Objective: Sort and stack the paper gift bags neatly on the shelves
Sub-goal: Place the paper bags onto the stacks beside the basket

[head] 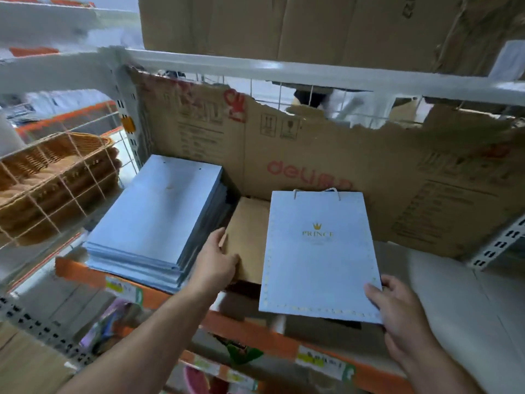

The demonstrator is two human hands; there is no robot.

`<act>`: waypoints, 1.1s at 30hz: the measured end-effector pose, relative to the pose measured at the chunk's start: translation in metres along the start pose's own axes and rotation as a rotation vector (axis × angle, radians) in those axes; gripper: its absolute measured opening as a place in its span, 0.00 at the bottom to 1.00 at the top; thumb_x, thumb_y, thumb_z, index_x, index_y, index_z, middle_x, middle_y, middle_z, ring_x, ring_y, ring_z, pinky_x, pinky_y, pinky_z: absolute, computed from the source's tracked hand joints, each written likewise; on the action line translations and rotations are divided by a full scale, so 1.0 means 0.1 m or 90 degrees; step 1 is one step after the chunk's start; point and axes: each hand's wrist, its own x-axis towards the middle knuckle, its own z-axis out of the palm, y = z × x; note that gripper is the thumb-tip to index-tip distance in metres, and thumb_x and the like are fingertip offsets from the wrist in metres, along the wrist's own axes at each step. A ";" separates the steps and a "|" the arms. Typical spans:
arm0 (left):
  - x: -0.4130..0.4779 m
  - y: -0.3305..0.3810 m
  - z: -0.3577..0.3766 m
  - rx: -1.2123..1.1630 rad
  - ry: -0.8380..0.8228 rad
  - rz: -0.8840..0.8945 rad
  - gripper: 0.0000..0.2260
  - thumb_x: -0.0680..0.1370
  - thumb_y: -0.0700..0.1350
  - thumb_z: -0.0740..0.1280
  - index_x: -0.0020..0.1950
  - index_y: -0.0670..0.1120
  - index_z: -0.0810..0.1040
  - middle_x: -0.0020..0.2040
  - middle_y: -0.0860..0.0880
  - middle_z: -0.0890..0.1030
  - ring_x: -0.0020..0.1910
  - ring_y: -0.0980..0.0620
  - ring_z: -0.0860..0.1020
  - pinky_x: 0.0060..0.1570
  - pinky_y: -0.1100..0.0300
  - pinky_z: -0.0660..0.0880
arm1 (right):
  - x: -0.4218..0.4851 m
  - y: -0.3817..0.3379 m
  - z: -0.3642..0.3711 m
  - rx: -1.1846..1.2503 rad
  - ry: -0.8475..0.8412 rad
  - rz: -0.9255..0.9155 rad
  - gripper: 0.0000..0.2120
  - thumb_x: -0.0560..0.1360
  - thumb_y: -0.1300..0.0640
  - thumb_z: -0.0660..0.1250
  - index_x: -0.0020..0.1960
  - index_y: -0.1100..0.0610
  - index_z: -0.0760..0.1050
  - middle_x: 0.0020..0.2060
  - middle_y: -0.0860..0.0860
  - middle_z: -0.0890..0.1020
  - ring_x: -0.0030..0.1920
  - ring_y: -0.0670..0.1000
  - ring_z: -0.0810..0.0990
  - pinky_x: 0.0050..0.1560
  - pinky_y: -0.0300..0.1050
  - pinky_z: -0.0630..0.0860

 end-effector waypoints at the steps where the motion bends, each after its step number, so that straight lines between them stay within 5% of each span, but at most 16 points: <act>1: 0.07 -0.01 -0.04 0.039 -0.005 0.035 0.29 0.78 0.38 0.64 0.76 0.57 0.65 0.62 0.53 0.76 0.50 0.51 0.78 0.40 0.57 0.77 | -0.04 0.00 0.08 0.000 0.015 -0.001 0.05 0.80 0.69 0.63 0.49 0.61 0.74 0.45 0.59 0.83 0.44 0.60 0.82 0.46 0.54 0.78; 4: 0.17 -0.04 -0.10 0.145 -0.064 0.130 0.30 0.77 0.43 0.65 0.78 0.58 0.61 0.69 0.49 0.69 0.55 0.50 0.75 0.48 0.58 0.74 | -0.12 0.02 0.26 -0.015 0.071 -0.006 0.07 0.79 0.70 0.63 0.48 0.61 0.75 0.43 0.57 0.84 0.41 0.57 0.81 0.40 0.48 0.74; 7: 0.18 -0.07 -0.14 0.311 -0.103 0.207 0.33 0.74 0.48 0.69 0.78 0.58 0.62 0.79 0.46 0.56 0.74 0.45 0.60 0.70 0.52 0.64 | -0.22 0.03 0.33 0.000 0.103 0.003 0.05 0.79 0.69 0.63 0.51 0.62 0.76 0.43 0.57 0.84 0.42 0.58 0.82 0.42 0.49 0.76; 10: 0.23 -0.09 -0.18 0.522 -0.182 0.262 0.35 0.73 0.59 0.69 0.78 0.61 0.60 0.81 0.46 0.50 0.77 0.41 0.52 0.73 0.45 0.60 | -0.32 0.05 0.36 0.013 0.146 0.020 0.05 0.79 0.69 0.64 0.51 0.61 0.76 0.44 0.57 0.84 0.44 0.58 0.83 0.42 0.48 0.76; 13: 0.23 -0.13 -0.20 0.616 -0.191 0.312 0.29 0.76 0.62 0.64 0.76 0.61 0.62 0.79 0.46 0.57 0.75 0.41 0.56 0.70 0.44 0.63 | -0.40 0.03 0.36 0.023 0.154 0.018 0.05 0.79 0.69 0.64 0.50 0.62 0.76 0.43 0.57 0.84 0.42 0.57 0.83 0.41 0.48 0.76; 20: 0.07 -0.09 -0.27 0.631 -0.177 0.359 0.25 0.77 0.59 0.64 0.72 0.54 0.67 0.74 0.49 0.65 0.71 0.43 0.62 0.65 0.48 0.68 | -0.56 -0.02 0.37 0.065 0.112 0.013 0.04 0.79 0.69 0.64 0.52 0.64 0.75 0.44 0.59 0.84 0.41 0.58 0.83 0.40 0.47 0.77; 26: -0.32 -0.23 -0.61 0.592 -0.175 0.416 0.31 0.80 0.55 0.65 0.80 0.51 0.58 0.79 0.50 0.60 0.77 0.47 0.56 0.76 0.54 0.56 | -0.70 -0.04 0.45 0.093 0.048 0.025 0.08 0.80 0.67 0.63 0.59 0.64 0.74 0.47 0.59 0.84 0.45 0.59 0.83 0.44 0.51 0.80; 30: -0.45 -0.43 -0.88 0.553 -0.131 0.388 0.30 0.79 0.56 0.66 0.79 0.52 0.62 0.76 0.53 0.65 0.75 0.50 0.60 0.75 0.56 0.58 | -0.79 -0.01 0.66 0.097 0.014 0.032 0.11 0.80 0.66 0.64 0.62 0.62 0.73 0.50 0.60 0.84 0.49 0.62 0.83 0.54 0.62 0.79; 33: -0.47 -0.52 -1.11 0.536 -0.099 0.330 0.28 0.78 0.53 0.67 0.77 0.51 0.64 0.74 0.53 0.68 0.73 0.49 0.62 0.72 0.54 0.62 | -0.88 -0.04 0.83 0.088 -0.016 0.025 0.06 0.80 0.65 0.63 0.56 0.61 0.75 0.48 0.59 0.83 0.47 0.59 0.83 0.48 0.56 0.80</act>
